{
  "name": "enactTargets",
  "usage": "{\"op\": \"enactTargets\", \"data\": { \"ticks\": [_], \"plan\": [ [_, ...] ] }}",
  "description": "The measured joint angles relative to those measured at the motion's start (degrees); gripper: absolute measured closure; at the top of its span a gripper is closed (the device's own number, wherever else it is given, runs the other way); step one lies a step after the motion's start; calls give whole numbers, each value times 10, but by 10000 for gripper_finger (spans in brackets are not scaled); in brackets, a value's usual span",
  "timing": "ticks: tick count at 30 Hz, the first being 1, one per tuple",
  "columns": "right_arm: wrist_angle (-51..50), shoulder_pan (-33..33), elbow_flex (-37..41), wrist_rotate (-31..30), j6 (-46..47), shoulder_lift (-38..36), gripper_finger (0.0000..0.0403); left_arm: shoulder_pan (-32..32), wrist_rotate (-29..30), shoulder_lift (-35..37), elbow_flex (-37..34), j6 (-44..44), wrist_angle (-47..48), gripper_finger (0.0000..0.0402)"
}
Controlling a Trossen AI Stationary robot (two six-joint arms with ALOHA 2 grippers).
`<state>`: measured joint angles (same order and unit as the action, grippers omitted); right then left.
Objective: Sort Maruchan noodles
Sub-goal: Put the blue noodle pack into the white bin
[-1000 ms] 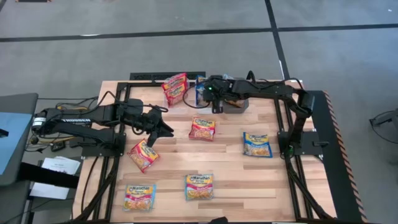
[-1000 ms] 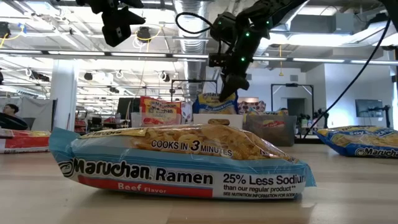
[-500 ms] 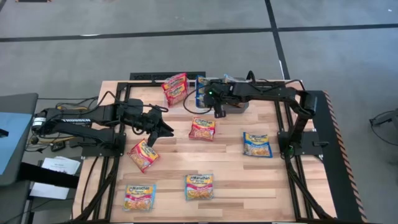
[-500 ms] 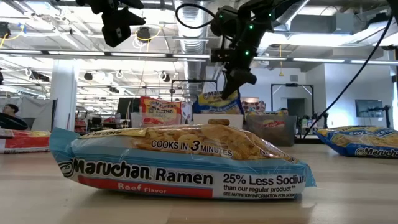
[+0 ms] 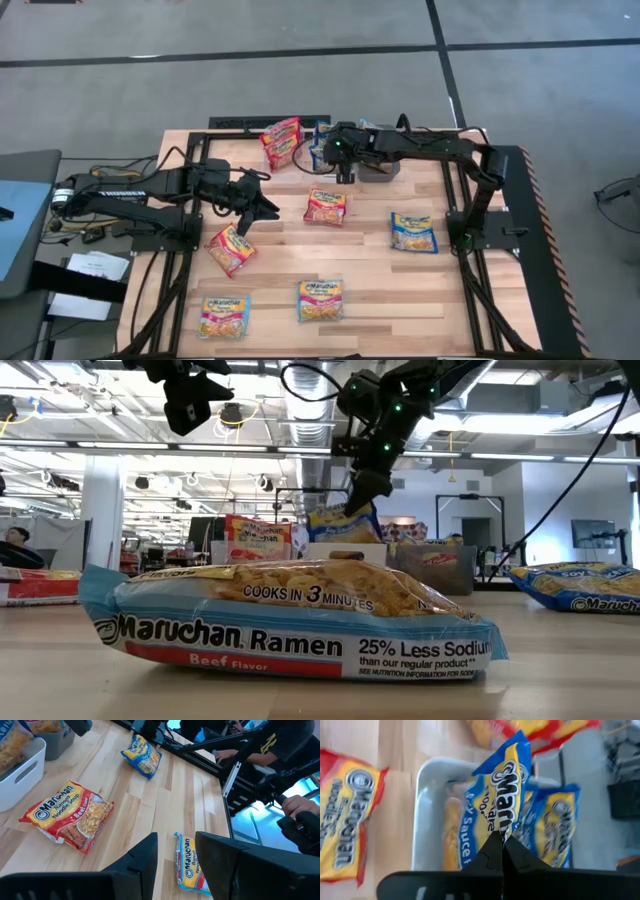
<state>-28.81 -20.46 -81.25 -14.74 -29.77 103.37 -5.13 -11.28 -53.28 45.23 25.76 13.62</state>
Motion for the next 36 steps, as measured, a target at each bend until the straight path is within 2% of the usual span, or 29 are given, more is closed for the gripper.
{"op": "enactTargets", "data": {
  "ticks": [10,20,29,36],
  "plan": [
    [-10,1,0,25,81,0,398,0,20,0,0,0,0,283],
    [-34,-15,0,44,222,17,398,0,27,0,0,0,-1,283],
    [-39,0,0,43,245,29,397,0,27,0,0,1,0,283],
    [-37,-6,0,27,266,29,379,0,27,0,0,2,0,283]
  ]
}}
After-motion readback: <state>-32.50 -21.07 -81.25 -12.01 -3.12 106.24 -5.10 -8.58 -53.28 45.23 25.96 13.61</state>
